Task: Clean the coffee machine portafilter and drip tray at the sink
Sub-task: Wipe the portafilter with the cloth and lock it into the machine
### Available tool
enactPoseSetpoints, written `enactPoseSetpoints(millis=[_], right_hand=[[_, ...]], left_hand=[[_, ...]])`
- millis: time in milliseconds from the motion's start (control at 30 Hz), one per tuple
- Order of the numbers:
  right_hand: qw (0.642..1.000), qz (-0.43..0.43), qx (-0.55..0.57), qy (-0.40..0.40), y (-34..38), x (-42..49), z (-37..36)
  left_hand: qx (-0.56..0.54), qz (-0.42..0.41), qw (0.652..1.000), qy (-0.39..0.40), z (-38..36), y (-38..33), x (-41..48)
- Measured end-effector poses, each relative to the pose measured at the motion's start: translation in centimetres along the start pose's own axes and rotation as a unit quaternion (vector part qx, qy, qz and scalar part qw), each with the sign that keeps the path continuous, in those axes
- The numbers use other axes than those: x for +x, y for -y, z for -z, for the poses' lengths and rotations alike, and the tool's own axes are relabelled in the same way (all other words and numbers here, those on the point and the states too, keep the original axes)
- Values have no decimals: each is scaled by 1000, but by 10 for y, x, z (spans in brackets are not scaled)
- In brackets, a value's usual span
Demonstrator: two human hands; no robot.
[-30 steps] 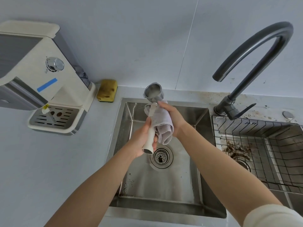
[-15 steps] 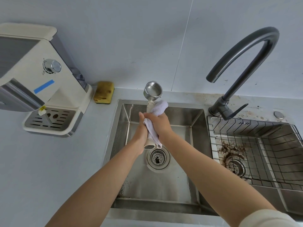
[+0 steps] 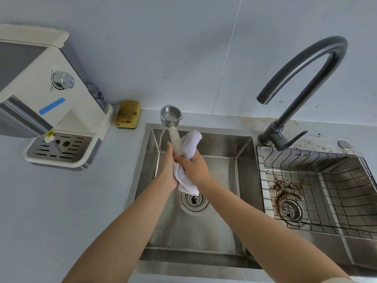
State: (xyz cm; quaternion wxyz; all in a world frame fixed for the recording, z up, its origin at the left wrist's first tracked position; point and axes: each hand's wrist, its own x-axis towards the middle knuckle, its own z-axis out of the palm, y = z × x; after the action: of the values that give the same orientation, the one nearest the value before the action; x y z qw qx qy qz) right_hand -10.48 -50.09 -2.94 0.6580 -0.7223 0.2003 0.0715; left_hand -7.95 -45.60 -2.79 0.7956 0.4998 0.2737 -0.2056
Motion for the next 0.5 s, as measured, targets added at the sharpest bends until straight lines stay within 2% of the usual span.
enactPoseSetpoints(millis=[33,167,233,400,500], right_hand=[[1000,7,-14,-2,-1,-2,0],[997,48,-51,-14,-9,-8,-4],[997,52,-48,-10,-14,-12,-6],[999,36,23,25,-17,-18,1],[995,62,77,13,-5,-16,4]], left_hand=[[-17,22,1000,10,7,-6,6],[26,54,997,50,28,-10,18],[26,63,997,44,31,-8,22],[25,65,995,68,42,-13,24],[-4,84,993,89,37,-9,25]])
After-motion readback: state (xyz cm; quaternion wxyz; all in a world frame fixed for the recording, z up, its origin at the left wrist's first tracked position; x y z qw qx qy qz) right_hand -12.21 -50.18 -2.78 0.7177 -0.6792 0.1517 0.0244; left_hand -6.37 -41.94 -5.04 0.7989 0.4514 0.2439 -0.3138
